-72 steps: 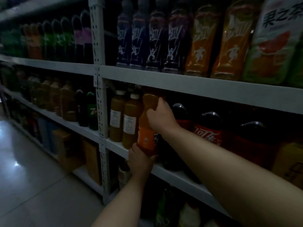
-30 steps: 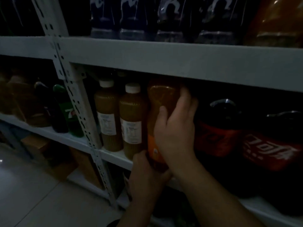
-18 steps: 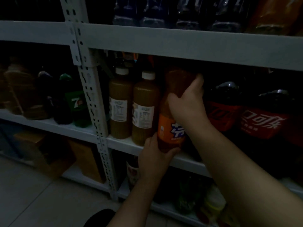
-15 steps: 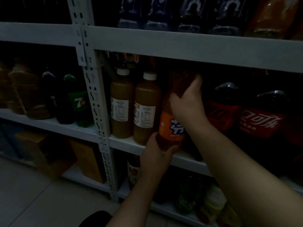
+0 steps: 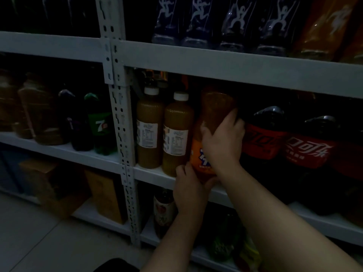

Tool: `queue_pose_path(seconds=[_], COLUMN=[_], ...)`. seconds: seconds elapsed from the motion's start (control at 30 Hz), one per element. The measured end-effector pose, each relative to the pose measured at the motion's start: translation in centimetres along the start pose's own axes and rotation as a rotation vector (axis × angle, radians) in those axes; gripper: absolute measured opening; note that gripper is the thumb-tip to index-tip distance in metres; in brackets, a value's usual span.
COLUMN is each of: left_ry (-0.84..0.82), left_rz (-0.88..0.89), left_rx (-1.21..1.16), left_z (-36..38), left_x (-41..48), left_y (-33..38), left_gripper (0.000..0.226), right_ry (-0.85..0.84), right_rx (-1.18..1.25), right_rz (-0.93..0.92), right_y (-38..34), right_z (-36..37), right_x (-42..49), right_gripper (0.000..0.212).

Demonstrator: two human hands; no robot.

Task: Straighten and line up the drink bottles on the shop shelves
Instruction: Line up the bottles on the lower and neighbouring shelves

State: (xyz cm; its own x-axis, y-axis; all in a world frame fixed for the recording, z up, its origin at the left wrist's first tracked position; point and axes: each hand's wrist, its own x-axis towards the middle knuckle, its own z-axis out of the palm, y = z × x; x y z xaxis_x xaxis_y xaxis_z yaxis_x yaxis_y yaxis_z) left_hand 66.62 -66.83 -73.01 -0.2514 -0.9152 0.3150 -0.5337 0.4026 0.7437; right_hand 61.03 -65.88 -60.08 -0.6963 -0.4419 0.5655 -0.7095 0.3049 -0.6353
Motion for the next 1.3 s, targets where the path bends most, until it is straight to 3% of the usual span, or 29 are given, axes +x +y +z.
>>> queue_pose_path(seconds=[0.13,0.33,0.57,0.8,0.93,1.07,1.2,1.3], left_ry=[-0.017,-0.01,0.01,0.056,0.114,0.032,0.045,0.053], left_rz=[0.067,0.103,0.136,0.162,0.066,-0.025,-0.065,-0.095], left_rx=[-0.041,-0.055,0.038,0.004,-0.068,-0.023,0.04,0.041], left_z=[0.6,0.9,1.3,1.4,1.3,2.1,2.8,3.0], left_x=[-0.3,-0.5,-0.4,-0.8,-0.9,-0.4,-0.2,0.1], left_y=[-1.0,-1.4,-2.0,-1.9,-0.2,0.8,1.0,1.4], left_gripper=[0.086,0.089,0.084,0.073,0.096,0.112,0.113,0.113], right_ry=[0.002,-0.042,-0.058,-0.179,-0.252,-0.366,-0.437,-0.498], right_rx=[0.084,0.155,0.494,0.268,0.041,-0.048,-0.295,-0.465], right_rz=[-0.003,-0.059,-0.012,-0.387,-0.574,-0.56,-0.45,-0.473], right_y=[0.6,1.6,2.7,0.2,-2.9,-6.4,-8.8,-9.8], right_z=[-1.2,-2.9,-5.8,-6.4,-4.7,-2.2,-0.2,0.3], right_x=[-0.6,-1.0,0.1,1.0,2.1,2.9,3.9,4.8], right_gripper=[0.077,0.047,0.027,0.021,0.028,0.046,0.046,0.041])
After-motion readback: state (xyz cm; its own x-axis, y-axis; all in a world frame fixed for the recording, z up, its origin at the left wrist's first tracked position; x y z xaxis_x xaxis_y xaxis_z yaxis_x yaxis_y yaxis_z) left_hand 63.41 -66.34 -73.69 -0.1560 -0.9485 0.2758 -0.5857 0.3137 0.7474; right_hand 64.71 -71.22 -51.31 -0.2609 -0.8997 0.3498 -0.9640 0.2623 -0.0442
